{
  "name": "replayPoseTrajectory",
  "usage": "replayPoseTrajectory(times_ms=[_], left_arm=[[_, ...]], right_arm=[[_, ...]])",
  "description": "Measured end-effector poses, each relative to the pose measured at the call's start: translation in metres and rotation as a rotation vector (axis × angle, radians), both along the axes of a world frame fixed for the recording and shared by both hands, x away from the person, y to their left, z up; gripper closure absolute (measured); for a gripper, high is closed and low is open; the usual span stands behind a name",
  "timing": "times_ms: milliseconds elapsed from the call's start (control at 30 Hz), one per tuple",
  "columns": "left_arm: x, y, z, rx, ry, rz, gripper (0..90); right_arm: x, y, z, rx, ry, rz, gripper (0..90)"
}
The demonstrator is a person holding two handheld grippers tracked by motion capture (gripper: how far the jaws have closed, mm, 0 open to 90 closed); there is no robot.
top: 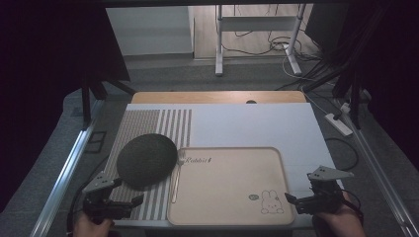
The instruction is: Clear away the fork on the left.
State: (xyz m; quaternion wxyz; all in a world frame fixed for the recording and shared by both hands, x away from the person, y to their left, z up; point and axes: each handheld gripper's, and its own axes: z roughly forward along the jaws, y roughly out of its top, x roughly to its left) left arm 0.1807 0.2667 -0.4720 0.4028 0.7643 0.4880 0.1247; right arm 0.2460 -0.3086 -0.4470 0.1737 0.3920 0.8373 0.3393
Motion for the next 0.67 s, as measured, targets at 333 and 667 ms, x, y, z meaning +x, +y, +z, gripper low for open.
replayPoseTrajectory(times_ms=[333,667], left_arm=[[-0.013,0.007,-0.001,-0.003,0.001,0.067,0.0],[-0.016,0.006,-0.001,0.014,0.003,0.059,0.0]], right_arm=[[0.0,0.0,0.0,-0.005,0.002,-0.011,0.0],[-0.001,0.0,0.0,-0.012,0.003,-0.017,0.0]])
